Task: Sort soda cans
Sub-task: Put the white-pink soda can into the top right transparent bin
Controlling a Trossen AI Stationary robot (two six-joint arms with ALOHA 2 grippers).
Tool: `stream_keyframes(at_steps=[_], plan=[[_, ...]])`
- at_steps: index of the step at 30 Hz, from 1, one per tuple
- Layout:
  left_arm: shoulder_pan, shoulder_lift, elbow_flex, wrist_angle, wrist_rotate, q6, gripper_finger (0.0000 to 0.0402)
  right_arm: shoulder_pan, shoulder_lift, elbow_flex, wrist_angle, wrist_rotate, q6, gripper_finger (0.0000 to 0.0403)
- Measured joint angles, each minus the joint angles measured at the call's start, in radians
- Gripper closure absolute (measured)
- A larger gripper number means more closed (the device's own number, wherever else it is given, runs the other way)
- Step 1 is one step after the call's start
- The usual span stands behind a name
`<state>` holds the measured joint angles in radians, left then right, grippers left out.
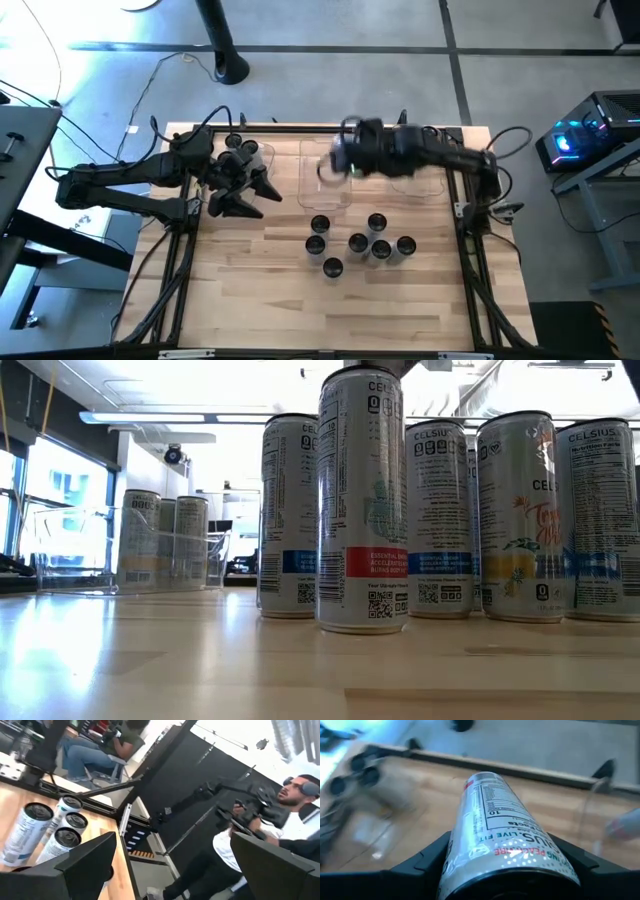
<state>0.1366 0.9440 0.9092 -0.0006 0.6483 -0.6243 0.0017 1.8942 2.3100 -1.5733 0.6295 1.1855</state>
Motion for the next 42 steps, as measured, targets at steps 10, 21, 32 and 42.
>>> stream_keyframes(at_steps=[10,21,32,42], plan=[[0.024,0.0,0.0,-0.002,0.021,0.069,0.0017,-0.333,-0.002,-0.001,0.001,-0.159,-0.368,0.0163],[0.177,0.0,0.0,-0.003,0.019,0.026,0.0017,-0.436,-0.11,-0.002,0.001,-0.262,-0.678,0.0163],[0.329,0.0,0.0,-0.002,0.177,0.026,0.0017,-0.45,-0.498,-0.612,0.0,-0.386,-0.433,0.0163],[0.417,0.001,0.0,0.023,0.252,0.033,0.0017,-0.467,-0.591,-0.877,0.004,-0.448,-0.235,0.0163]])
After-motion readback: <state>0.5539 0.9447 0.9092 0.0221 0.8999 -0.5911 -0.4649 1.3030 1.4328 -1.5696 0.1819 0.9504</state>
